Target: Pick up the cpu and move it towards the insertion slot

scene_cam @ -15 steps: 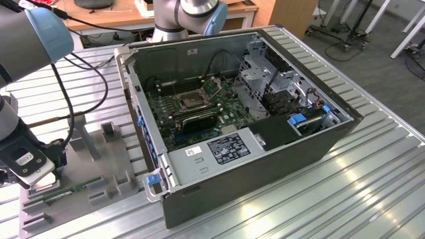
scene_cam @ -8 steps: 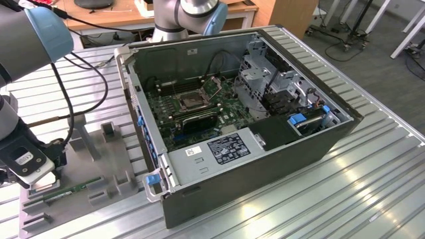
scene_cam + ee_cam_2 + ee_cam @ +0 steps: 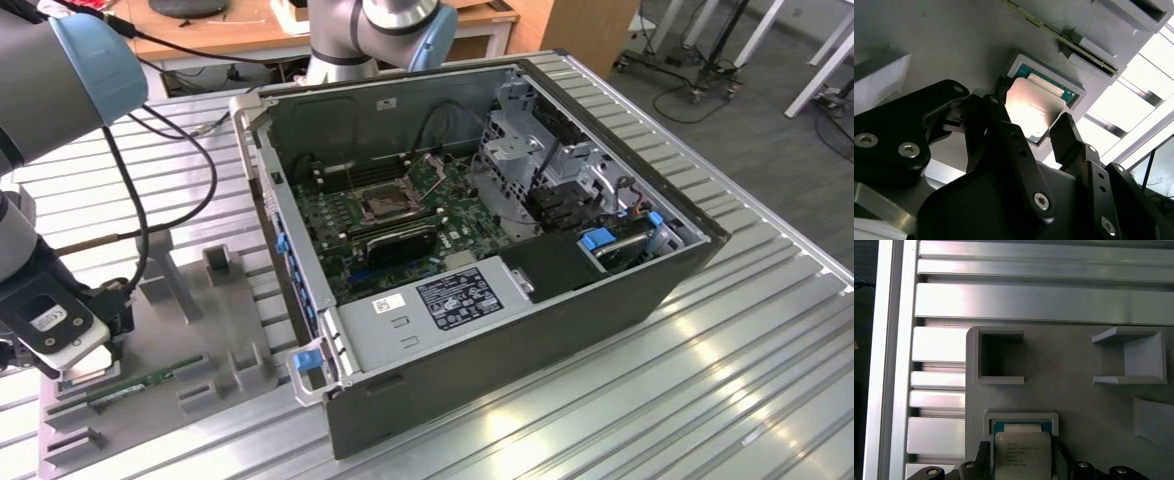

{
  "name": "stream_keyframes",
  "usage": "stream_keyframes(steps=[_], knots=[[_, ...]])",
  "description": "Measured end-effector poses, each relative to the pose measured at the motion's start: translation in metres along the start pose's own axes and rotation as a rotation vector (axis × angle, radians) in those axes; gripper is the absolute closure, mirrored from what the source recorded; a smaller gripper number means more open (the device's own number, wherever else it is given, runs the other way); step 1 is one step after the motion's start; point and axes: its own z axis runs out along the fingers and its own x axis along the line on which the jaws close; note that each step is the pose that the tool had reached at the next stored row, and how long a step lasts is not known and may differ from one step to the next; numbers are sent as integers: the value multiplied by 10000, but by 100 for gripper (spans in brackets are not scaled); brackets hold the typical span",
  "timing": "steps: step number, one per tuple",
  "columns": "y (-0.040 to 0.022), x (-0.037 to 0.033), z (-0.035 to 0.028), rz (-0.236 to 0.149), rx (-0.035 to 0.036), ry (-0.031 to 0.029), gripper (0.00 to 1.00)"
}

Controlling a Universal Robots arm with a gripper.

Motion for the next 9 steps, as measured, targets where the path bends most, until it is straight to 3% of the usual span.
stream_keyframes(steps=[9], knots=[[0, -2, -1, 1, 1, 1, 38]])
